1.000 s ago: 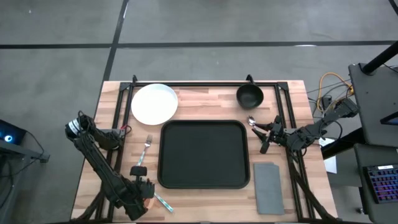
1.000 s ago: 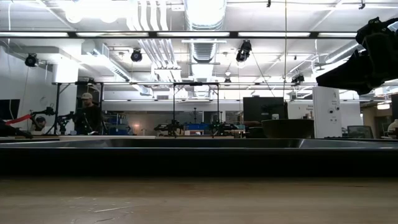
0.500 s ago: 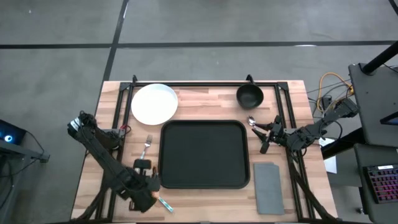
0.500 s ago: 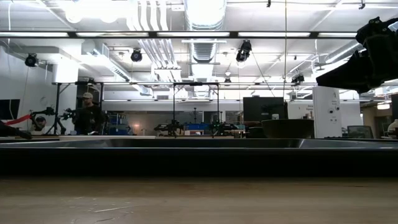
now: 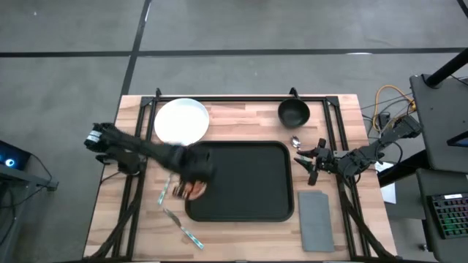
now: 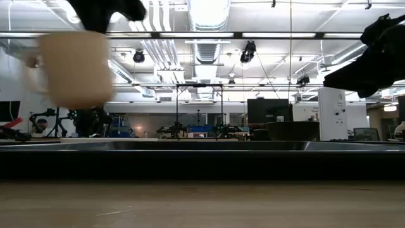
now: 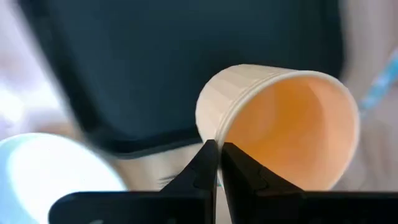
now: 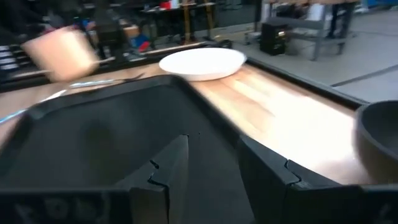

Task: Set up tray
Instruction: Put the orange mug on the top left of the black serving tray

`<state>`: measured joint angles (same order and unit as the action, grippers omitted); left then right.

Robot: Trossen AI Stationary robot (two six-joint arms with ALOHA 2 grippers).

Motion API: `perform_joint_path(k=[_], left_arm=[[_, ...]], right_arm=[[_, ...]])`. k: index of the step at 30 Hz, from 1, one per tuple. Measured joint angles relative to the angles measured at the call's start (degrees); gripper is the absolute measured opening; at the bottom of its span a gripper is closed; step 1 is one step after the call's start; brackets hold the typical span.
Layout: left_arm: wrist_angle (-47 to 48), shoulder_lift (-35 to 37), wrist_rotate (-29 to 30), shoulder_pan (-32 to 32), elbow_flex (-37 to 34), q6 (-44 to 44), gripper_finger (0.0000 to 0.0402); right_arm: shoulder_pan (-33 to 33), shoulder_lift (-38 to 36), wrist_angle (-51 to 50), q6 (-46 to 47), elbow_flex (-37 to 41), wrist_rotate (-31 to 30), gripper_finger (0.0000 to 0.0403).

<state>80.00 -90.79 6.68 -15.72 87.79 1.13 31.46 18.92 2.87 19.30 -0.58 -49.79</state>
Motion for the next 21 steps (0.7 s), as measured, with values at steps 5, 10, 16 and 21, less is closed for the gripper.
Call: perform_joint_path(k=[5, 10, 16, 21], left_arm=[[-2.4, 3.8, -0.2, 12.2, 0.0, 11.8, 0.0], [-3.1, 4.9, -6.3, 25.0, 0.0, 21.2, 0.0], [-3.1, 2.7, -13.7, 35.0, -0.4, 28.7, 0.0], [-3.1, -1.0, -16.5, 38.6, -0.4, 34.0, 0.0]], right_arm=[[0.0, 0.1, 0.6, -0.6, 0.0, 8.3, 0.0128], [0.0, 0.1, 0.7, 0.1, 0.0, 11.1, 0.0128], [0.0, 0.1, 0.7, 0.0, 0.0, 11.3, 0.0128], [0.0, 1.4, 0.8, 0.1, 0.0, 11.2, 0.0128]])
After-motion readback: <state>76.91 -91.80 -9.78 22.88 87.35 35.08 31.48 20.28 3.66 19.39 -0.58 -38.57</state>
